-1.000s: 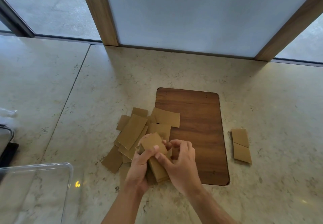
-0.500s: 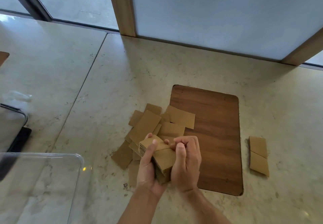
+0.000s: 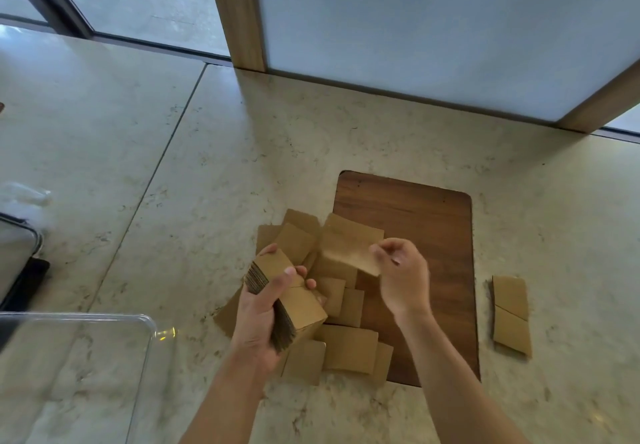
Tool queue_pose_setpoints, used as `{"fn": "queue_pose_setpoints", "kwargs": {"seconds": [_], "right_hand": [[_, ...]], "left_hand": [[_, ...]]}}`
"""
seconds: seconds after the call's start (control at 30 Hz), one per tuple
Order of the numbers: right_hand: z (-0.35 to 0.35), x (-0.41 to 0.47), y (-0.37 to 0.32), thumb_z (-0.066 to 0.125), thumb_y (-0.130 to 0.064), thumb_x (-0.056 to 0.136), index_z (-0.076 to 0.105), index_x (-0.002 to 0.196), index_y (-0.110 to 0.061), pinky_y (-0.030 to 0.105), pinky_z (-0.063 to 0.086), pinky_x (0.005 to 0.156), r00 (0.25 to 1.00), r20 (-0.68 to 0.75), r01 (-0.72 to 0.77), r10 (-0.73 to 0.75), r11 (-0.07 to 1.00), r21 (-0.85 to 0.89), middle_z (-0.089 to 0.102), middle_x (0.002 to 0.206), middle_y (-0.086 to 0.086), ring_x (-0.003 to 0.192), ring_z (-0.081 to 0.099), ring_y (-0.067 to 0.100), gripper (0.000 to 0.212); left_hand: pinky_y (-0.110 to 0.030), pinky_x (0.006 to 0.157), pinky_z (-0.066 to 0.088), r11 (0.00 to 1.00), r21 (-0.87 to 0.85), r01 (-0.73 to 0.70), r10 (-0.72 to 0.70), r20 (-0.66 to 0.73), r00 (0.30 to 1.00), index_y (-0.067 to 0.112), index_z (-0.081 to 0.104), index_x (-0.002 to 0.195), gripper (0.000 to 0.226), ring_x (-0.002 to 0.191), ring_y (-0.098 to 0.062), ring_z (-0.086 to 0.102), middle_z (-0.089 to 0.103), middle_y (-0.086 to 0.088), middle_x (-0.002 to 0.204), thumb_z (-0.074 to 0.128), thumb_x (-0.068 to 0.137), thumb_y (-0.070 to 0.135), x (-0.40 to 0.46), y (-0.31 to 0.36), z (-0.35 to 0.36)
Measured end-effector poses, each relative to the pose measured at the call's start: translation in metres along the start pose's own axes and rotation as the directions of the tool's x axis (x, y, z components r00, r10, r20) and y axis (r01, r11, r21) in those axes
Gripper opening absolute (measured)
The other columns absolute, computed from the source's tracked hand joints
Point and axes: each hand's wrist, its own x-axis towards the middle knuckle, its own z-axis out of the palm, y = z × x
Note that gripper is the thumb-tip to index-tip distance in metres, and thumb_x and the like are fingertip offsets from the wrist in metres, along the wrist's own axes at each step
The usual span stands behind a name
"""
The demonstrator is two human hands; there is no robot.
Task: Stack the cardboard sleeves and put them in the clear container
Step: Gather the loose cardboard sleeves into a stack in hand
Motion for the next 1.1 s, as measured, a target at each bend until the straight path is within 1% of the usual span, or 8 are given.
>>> {"fn": "queue_pose_setpoints", "kwargs": {"seconds": [0.1, 0.17, 0.27, 0.4, 0.6, 0.73, 0.93, 1.1], "right_hand": [[-0.037, -0.004, -0.009, 0.064, -0.015, 0.101, 0.062, 0.104, -0.021, 0.038, 0.065, 0.058, 1.0, -0.001, -0.025, 0.027, 0.949, 0.315, 0.07, 0.104, 0.002, 0.089, 0.073, 0.02, 0.007], [-0.059, -0.014, -0.018, 0.065, -0.016, 0.101, 0.065, 0.11, -0.032, 0.026, 0.057, 0.046, 0.992, 0.064, 0.088, -0.111, 0.953, 0.29, 0.073, 0.096, -0.008, 0.077, 0.072, 0.012, 0.018], [-0.084, -0.024, -0.035, 0.07, -0.022, 0.098, 0.066, 0.112, -0.051, 0.018, 0.057, 0.058, 0.881, 0.389, 0.232, -0.269, 0.963, 0.14, 0.073, 0.095, -0.017, 0.081, 0.071, -0.001, 0.032], [-0.089, -0.038, -0.056, 0.085, -0.045, 0.08, 0.066, 0.116, -0.051, 0.017, 0.053, 0.071, 0.664, 0.716, 0.435, -0.215, 0.89, -0.135, 0.075, 0.102, -0.016, 0.087, 0.07, 0.0, 0.041], [-0.073, -0.062, -0.047, 0.082, -0.051, 0.08, 0.061, 0.116, -0.05, 0.012, 0.048, 0.077, 0.693, 0.519, 0.644, -0.5, 0.753, -0.134, 0.065, 0.099, -0.018, 0.094, 0.061, 0.005, 0.042], [-0.073, -0.08, -0.036, 0.084, -0.042, 0.082, 0.064, 0.118, -0.046, 0.011, 0.05, 0.081, 0.744, 0.309, 0.64, -0.592, 0.764, -0.078, 0.065, 0.104, -0.022, 0.098, 0.062, 0.005, 0.042], [-0.075, -0.09, -0.04, 0.083, -0.018, 0.086, 0.066, 0.106, -0.046, 0.017, 0.052, 0.08, 0.832, 0.198, 0.516, -0.518, 0.854, 0.067, 0.072, 0.096, -0.014, 0.091, 0.066, 0.011, 0.038], [-0.086, -0.089, -0.043, 0.074, -0.019, 0.096, 0.067, 0.106, -0.039, 0.011, 0.05, 0.07, 0.878, 0.139, 0.46, -0.458, 0.888, 0.023, 0.069, 0.092, -0.017, 0.089, 0.065, 0.002, 0.024]], "left_hand": [[-0.052, 0.073, 0.061, 0.996, 0.06, 0.07, -0.071, 0.019, 0.997, 0.029, 0.068, 0.128, 0.066, 0.083, -0.035, 0.07, 0.069, -0.02, 0.101, 0.096, 0.069, 0.021, -0.001, 0.001, 0.006], [-0.052, 0.071, 0.062, 0.977, 0.128, 0.17, -0.184, 0.114, 0.976, 0.025, 0.064, 0.134, 0.074, 0.083, -0.037, 0.069, 0.066, -0.023, 0.103, 0.099, 0.069, 0.031, -0.003, -0.001, 0.015], [-0.048, 0.072, 0.064, 0.93, 0.237, 0.282, -0.337, 0.236, 0.911, 0.022, 0.065, 0.136, 0.077, 0.091, -0.036, 0.072, 0.069, -0.023, 0.117, 0.097, 0.069, 0.046, -0.007, -0.006, 0.027], [-0.049, 0.088, 0.06, 0.848, 0.312, 0.429, -0.523, 0.358, 0.773, 0.017, 0.062, 0.145, 0.079, 0.107, -0.035, 0.07, 0.069, -0.023, 0.13, 0.089, 0.078, 0.049, -0.016, -0.019, 0.035], [-0.047, 0.081, 0.062, 0.771, 0.36, 0.525, -0.636, 0.472, 0.611, 0.005, 0.055, 0.144, 0.078, 0.091, -0.038, 0.074, 0.068, -0.029, 0.115, 0.085, 0.085, 0.046, -0.027, -0.037, 0.038], [-0.048, 0.08, 0.062, 0.758, 0.321, 0.568, -0.649, 0.465, 0.602, 0.004, 0.063, 0.136, 0.074, 0.085, -0.041, 0.074, 0.069, -0.028, 0.105, 0.087, 0.082, 0.049, -0.032, -0.042, 0.036], [-0.043, 0.088, 0.053, 0.744, 0.343, 0.574, -0.664, 0.477, 0.576, 0.006, 0.064, 0.139, 0.084, 0.095, -0.034, 0.065, 0.067, -0.023, 0.113, 0.075, 0.084, 0.068, -0.035, -0.047, 0.035], [-0.047, 0.076, 0.06, 0.795, 0.23, 0.562, -0.601, 0.428, 0.675, 0.018, 0.045, 0.156, 0.085, 0.087, -0.039, 0.067, 0.062, -0.031, 0.119, 0.079, 0.088, 0.056, -0.041, -0.052, 0.04]]}}
